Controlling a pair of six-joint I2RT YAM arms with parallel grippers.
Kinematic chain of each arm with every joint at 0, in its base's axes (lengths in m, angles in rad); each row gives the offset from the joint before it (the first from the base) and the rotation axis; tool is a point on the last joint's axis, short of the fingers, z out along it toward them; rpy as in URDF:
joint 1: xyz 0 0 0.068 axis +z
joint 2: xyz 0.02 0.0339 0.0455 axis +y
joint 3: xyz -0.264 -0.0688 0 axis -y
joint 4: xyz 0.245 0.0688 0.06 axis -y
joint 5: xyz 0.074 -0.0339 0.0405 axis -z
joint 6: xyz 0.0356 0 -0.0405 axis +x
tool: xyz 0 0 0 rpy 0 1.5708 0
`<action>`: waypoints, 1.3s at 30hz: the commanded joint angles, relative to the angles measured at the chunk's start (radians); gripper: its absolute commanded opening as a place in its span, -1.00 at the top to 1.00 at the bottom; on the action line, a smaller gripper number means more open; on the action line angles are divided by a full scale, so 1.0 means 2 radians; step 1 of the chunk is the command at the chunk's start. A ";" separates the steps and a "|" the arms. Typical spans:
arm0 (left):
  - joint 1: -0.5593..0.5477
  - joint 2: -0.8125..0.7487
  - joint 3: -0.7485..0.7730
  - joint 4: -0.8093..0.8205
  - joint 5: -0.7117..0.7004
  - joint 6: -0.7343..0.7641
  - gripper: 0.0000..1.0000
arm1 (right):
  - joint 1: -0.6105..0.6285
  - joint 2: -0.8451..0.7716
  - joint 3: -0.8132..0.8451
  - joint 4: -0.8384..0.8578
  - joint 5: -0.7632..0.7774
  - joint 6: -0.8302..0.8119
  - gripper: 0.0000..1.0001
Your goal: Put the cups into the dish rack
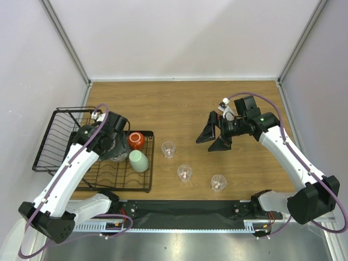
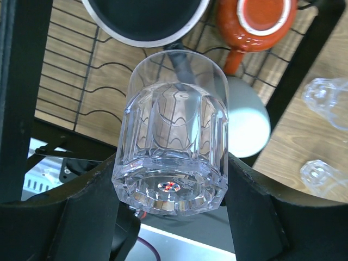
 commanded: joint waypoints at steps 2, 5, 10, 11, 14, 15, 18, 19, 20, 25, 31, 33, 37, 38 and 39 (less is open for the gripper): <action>0.006 0.002 -0.009 -0.049 -0.026 -0.004 0.99 | -0.002 0.006 0.000 0.011 -0.007 -0.009 -0.99; 0.006 0.003 -0.019 -0.049 -0.027 -0.005 1.00 | -0.003 0.010 0.000 0.010 -0.009 -0.011 -0.99; 0.006 0.003 -0.025 -0.048 -0.028 -0.008 1.00 | -0.005 0.013 0.001 0.013 -0.010 -0.013 -0.99; 0.006 0.004 -0.025 -0.048 -0.026 -0.009 0.99 | -0.004 0.015 0.000 0.013 -0.011 -0.013 -0.99; 0.006 0.006 -0.028 -0.049 -0.018 -0.011 0.99 | -0.006 0.020 0.002 0.014 -0.013 -0.015 -0.99; 0.006 0.006 -0.030 -0.048 -0.016 -0.013 0.99 | -0.006 0.021 0.002 0.014 -0.013 -0.016 -0.99; 0.007 0.004 -0.041 -0.049 -0.013 -0.016 1.00 | -0.006 0.024 0.002 0.013 -0.014 -0.019 -0.99; 0.006 0.004 -0.043 -0.049 -0.013 -0.016 1.00 | -0.007 0.025 0.003 0.013 -0.016 -0.021 -0.99; 0.006 0.003 -0.047 -0.048 -0.009 -0.018 1.00 | -0.008 0.026 0.003 0.013 -0.016 -0.022 -0.99; 0.006 -0.002 -0.057 -0.048 -0.001 -0.024 0.99 | -0.012 0.028 0.002 0.009 -0.019 -0.029 -0.99; 0.006 -0.012 -0.069 -0.048 0.010 -0.024 0.99 | -0.017 0.031 0.003 0.004 -0.023 -0.036 -0.99; 0.006 -0.013 -0.075 -0.048 0.011 -0.024 0.99 | -0.018 0.032 0.002 0.002 -0.023 -0.039 -0.99; 0.006 -0.017 -0.084 -0.049 0.011 -0.027 0.99 | -0.019 0.030 -0.001 -0.004 -0.022 -0.044 -0.99; 0.006 -0.016 -0.085 -0.048 0.010 -0.029 0.99 | -0.019 0.030 -0.001 -0.004 -0.022 -0.044 -0.99; 0.007 -0.015 -0.086 -0.048 0.010 -0.030 0.99 | -0.019 0.027 -0.003 -0.004 -0.022 -0.044 -0.99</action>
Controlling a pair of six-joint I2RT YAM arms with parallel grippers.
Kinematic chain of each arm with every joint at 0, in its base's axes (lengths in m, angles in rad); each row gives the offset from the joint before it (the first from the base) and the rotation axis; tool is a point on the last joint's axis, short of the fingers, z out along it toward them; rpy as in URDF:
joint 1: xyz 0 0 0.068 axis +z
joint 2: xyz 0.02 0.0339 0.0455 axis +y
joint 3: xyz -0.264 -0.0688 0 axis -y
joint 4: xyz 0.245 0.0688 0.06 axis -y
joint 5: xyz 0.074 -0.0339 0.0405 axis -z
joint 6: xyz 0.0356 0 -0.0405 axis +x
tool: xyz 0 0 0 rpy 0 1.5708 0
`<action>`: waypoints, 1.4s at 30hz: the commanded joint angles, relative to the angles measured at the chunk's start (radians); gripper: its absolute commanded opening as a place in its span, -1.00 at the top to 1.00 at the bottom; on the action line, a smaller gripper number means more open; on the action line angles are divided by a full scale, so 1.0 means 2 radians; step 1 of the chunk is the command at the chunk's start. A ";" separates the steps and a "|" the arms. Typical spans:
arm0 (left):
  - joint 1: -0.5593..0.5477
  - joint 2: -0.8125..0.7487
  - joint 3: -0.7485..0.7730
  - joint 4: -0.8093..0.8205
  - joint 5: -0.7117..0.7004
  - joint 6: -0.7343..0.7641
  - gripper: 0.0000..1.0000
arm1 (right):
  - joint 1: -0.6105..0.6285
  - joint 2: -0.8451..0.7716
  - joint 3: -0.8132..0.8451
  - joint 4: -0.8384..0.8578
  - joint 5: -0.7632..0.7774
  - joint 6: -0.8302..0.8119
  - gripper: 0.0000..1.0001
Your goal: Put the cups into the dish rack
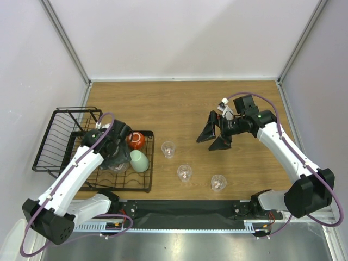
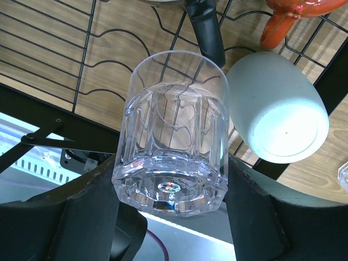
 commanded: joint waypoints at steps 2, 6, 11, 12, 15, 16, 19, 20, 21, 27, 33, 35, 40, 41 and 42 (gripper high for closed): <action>0.005 -0.005 -0.005 -0.051 -0.006 -0.018 0.99 | -0.003 -0.004 -0.003 -0.003 -0.010 -0.012 -0.99; 0.005 0.000 -0.015 -0.052 -0.008 -0.019 0.99 | -0.003 -0.010 -0.008 -0.003 -0.011 -0.011 -0.99; 0.005 -0.004 -0.040 -0.044 -0.007 -0.026 0.99 | -0.003 -0.017 -0.012 -0.005 -0.009 -0.011 -0.99; 0.005 -0.007 -0.042 -0.041 -0.006 -0.027 0.99 | -0.002 -0.020 -0.012 -0.006 -0.009 -0.011 -0.99; 0.005 -0.006 -0.050 -0.035 -0.003 -0.029 0.99 | -0.003 -0.025 -0.015 -0.007 -0.005 -0.011 -0.99; 0.005 -0.004 -0.051 -0.032 0.000 -0.029 0.99 | -0.003 -0.025 -0.016 -0.006 -0.005 -0.009 -0.99; 0.005 -0.001 -0.058 -0.025 0.004 -0.026 0.99 | -0.003 -0.028 -0.017 -0.007 -0.005 -0.007 -0.99; 0.005 0.000 -0.061 -0.020 0.006 -0.021 0.99 | -0.003 -0.030 -0.016 -0.006 -0.005 -0.008 -0.99; 0.005 0.001 -0.062 -0.018 0.007 -0.019 0.99 | -0.003 -0.031 -0.017 -0.007 -0.005 -0.007 -0.99; 0.005 0.010 -0.068 -0.008 0.010 -0.005 0.99 | -0.003 -0.034 -0.020 -0.006 -0.004 -0.007 -0.99; 0.005 0.018 -0.071 0.011 0.031 0.004 0.99 | -0.003 -0.030 -0.020 -0.003 -0.005 -0.005 -0.99; 0.005 0.022 -0.071 0.025 0.041 0.016 1.00 | -0.003 -0.027 -0.019 -0.001 -0.006 -0.005 -1.00; 0.005 0.024 -0.072 0.041 0.062 0.026 0.97 | -0.003 -0.025 -0.014 -0.002 -0.005 -0.005 -0.99; 0.005 0.024 -0.072 0.040 0.059 0.026 0.96 | -0.003 -0.024 -0.014 -0.002 -0.005 -0.006 -0.99; 0.005 0.025 -0.073 0.038 0.058 0.026 0.95 | -0.002 -0.024 -0.013 -0.002 -0.004 -0.005 -1.00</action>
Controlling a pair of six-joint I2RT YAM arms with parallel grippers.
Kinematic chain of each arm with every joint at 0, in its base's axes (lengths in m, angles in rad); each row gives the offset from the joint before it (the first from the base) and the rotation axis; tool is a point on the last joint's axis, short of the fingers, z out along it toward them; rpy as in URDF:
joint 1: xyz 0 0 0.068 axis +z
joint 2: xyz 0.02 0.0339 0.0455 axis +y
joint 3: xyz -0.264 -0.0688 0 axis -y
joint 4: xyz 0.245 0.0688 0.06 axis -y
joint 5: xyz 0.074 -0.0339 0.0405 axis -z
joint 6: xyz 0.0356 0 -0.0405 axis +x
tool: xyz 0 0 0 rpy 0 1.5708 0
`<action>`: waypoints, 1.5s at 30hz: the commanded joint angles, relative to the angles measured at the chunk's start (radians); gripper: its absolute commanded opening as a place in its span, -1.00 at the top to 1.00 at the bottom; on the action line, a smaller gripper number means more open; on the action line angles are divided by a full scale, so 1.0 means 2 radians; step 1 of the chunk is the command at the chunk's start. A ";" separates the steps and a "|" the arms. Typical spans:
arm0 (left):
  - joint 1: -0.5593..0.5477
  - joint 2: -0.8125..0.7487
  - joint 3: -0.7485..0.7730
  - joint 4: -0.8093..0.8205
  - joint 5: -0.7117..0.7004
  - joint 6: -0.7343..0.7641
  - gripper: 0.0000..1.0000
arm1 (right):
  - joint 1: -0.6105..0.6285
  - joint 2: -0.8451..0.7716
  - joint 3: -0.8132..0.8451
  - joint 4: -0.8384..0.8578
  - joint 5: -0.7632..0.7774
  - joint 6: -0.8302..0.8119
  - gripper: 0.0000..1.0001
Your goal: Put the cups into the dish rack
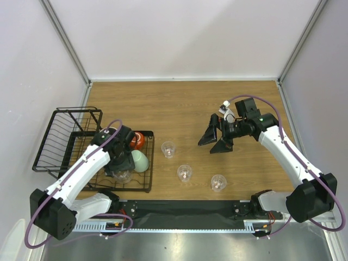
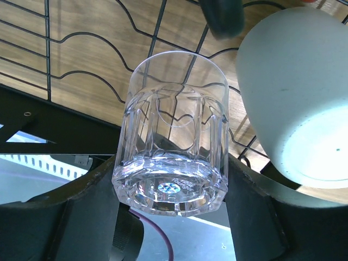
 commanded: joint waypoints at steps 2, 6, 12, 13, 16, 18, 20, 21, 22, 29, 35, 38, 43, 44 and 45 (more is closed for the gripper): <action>0.004 0.004 -0.001 0.005 -0.007 0.015 0.93 | -0.001 -0.002 0.009 0.002 -0.004 -0.004 -0.99; 0.004 0.010 -0.003 0.008 -0.015 0.018 0.85 | -0.001 0.004 0.010 0.001 -0.004 -0.007 -0.99; 0.004 0.020 -0.013 0.021 -0.001 0.024 0.73 | -0.001 0.005 0.012 0.000 -0.004 -0.010 -0.99; 0.004 0.019 -0.013 0.022 -0.003 0.022 0.71 | -0.001 0.005 0.012 -0.002 -0.004 -0.011 -0.99; 0.004 0.018 -0.018 0.023 -0.004 0.020 0.68 | -0.002 0.005 0.012 -0.006 -0.003 -0.016 -0.99; 0.004 0.020 -0.022 0.024 -0.004 0.019 0.66 | -0.003 0.005 0.009 -0.009 -0.001 -0.020 -0.99; 0.004 0.022 -0.023 0.024 -0.004 0.017 0.62 | -0.003 0.007 0.009 -0.011 -0.002 -0.022 -0.99; 0.004 0.021 -0.024 0.023 -0.005 0.016 0.51 | -0.003 0.006 0.009 -0.011 -0.003 -0.023 -0.99; 0.004 0.020 -0.024 0.022 -0.005 0.014 0.46 | -0.004 0.007 0.009 -0.011 -0.004 -0.023 -0.99; 0.004 0.008 -0.024 0.020 -0.003 0.011 0.06 | -0.004 0.012 0.011 -0.009 -0.008 -0.026 -0.99; 0.004 0.000 -0.028 0.015 -0.007 0.007 -0.30 | -0.004 0.007 0.010 -0.011 -0.008 -0.026 -0.99; 0.004 -0.004 -0.033 0.015 -0.005 0.006 -0.48 | -0.004 0.003 0.007 -0.013 -0.007 -0.026 -1.00; 0.004 -0.010 -0.030 0.012 -0.009 0.006 -0.82 | -0.004 -0.003 0.003 -0.010 -0.005 -0.022 -0.99; 0.004 -0.011 -0.028 0.011 -0.010 0.007 -0.84 | -0.004 -0.005 0.002 -0.010 -0.004 -0.021 -1.00; 0.004 -0.011 -0.027 0.012 -0.010 0.008 -0.86 | -0.004 -0.005 0.002 -0.009 -0.004 -0.020 -0.99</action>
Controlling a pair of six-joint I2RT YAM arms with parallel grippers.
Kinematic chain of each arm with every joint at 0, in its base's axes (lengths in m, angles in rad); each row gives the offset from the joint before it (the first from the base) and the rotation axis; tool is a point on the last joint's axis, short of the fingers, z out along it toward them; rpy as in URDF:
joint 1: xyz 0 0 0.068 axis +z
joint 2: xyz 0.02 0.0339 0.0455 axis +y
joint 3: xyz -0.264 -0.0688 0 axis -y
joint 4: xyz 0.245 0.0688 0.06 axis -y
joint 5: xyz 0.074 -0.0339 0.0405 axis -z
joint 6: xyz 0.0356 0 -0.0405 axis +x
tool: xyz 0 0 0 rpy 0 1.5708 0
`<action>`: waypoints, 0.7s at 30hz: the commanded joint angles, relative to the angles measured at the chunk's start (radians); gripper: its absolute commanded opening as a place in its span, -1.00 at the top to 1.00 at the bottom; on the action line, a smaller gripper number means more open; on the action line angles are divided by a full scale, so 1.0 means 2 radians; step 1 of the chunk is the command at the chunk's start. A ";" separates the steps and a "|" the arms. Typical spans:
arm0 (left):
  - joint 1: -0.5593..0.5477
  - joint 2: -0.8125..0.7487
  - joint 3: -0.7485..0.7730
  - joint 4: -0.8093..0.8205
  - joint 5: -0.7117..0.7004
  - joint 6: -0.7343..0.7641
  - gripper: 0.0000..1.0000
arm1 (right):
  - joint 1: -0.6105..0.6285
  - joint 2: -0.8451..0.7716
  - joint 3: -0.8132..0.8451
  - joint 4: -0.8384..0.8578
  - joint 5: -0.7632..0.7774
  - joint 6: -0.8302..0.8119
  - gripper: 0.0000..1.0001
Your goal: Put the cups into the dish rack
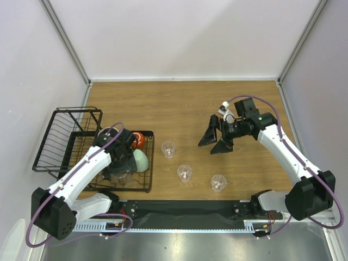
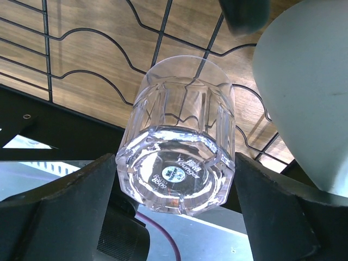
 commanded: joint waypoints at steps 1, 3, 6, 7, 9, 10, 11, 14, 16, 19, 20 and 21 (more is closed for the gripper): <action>0.004 -0.012 0.005 -0.002 -0.006 0.000 -0.86 | -0.001 -0.017 0.002 -0.001 -0.004 0.000 -0.99; 0.004 -0.015 0.012 -0.007 -0.003 -0.001 -0.86 | 0.000 -0.021 0.000 -0.001 -0.003 0.003 -0.99; 0.004 -0.026 0.027 -0.019 0.002 -0.008 -0.84 | 0.003 -0.024 -0.001 -0.001 -0.001 0.007 -0.99; 0.004 -0.028 0.031 -0.021 0.002 -0.010 -0.83 | 0.004 -0.024 -0.001 0.000 -0.001 0.007 -0.99; 0.004 -0.033 0.044 -0.031 0.004 -0.014 -0.81 | 0.006 -0.024 -0.001 0.002 0.002 0.009 -0.99; 0.004 -0.035 0.048 -0.034 0.005 -0.014 -0.81 | 0.008 -0.024 -0.001 0.002 0.003 0.010 -0.99; 0.004 -0.035 0.057 -0.039 0.006 -0.014 -0.79 | 0.009 -0.024 -0.001 0.002 0.005 0.011 -0.99; 0.004 -0.041 0.078 -0.057 0.006 -0.015 -0.77 | 0.014 -0.024 -0.001 0.005 0.009 0.016 -0.99; 0.004 -0.046 0.091 -0.063 0.011 -0.013 -0.76 | 0.020 -0.025 -0.002 0.007 0.015 0.020 -1.00; 0.004 -0.048 0.116 -0.065 0.030 -0.006 -0.75 | 0.038 -0.021 -0.003 0.009 0.033 0.020 -0.98; 0.004 -0.048 0.120 -0.063 0.041 -0.005 -0.75 | 0.044 -0.019 -0.001 0.008 0.048 0.020 -0.95; 0.004 -0.047 0.125 -0.063 0.048 -0.003 -0.76 | 0.052 -0.016 -0.001 0.006 0.055 0.019 -0.93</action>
